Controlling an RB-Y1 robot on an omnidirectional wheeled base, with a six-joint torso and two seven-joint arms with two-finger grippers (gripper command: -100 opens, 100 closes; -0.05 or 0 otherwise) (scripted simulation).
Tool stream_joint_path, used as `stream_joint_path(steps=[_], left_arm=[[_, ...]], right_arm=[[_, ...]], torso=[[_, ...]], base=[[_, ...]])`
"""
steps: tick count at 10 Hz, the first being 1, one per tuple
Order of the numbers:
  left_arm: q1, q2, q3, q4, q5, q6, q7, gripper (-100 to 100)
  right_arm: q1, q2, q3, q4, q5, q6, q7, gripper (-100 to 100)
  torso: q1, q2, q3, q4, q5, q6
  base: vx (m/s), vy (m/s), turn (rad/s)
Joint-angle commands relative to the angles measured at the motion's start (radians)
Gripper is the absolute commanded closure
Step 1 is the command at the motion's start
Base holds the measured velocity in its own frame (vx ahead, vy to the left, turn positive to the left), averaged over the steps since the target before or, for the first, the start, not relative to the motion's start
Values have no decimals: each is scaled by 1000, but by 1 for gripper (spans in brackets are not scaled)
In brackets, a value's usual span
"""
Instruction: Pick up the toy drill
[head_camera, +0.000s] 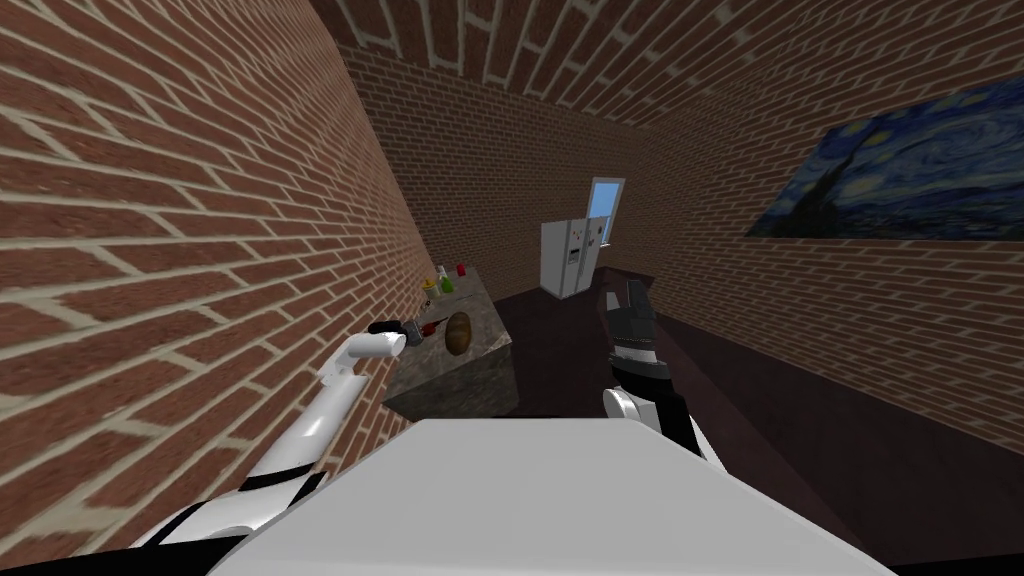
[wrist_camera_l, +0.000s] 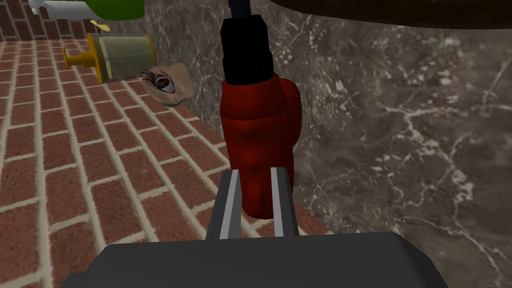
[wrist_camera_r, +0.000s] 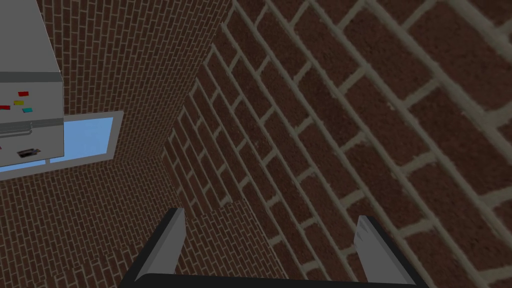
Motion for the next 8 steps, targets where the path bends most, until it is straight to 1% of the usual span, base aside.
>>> stream_joint_path(steps=[1, 2, 3, 4, 5, 6, 7, 8], left_arm=[[14, -1, 4, -50, -1, -2, -1, 100], [66, -15, 55, -87, -27, 45, 4, 100], [81, -15, 67, -108, -27, 45, 4, 100], [97, -15, 67, -133, -27, 45, 4, 100], [97, -15, 67, -162, -27, 45, 4, 100], [97, -15, 67, -175, -27, 45, 4, 100], [96, -13, 68, -160, -25, 45, 3, 100], [94, -12, 68, -162, -25, 45, 3, 0]], right_arm=[[0, 0, 0, 0, 0, 0, 0, 0], [0, 0, 0, 0, 0, 0, 0, 0], [0, 0, 0, 0, 0, 0, 0, 0], [0, 0, 0, 0, 0, 0, 0, 0], [0, 0, 0, 0, 0, 0, 0, 0], [0, 0, 0, 0, 0, 0, 0, 0], [0, 0, 0, 0, 0, 0, 0, 0], [0, 0, 0, 0, 0, 0, 0, 0]], torso=[[0, 0, 0, 0, 0, 0], [-1, 1, 1, 1, 0, 1], [0, 0, 0, 0, -1, -1], [0, 0, 0, 0, 0, -1], [-1, 1, 1, 0, 0, 0], [-2, 3, 2, 1, -1, 1], [-3, 3, 2, 1, -2, 1], [-2, 3, 2, 1, -1, 0]], base=[[7, 6, -1], [48, 12, -34], [62, 12, -2], [27, 3, 23], [0, 0, 0], [0, 0, 0], [0, 0, 0], [0, 0, 0]])
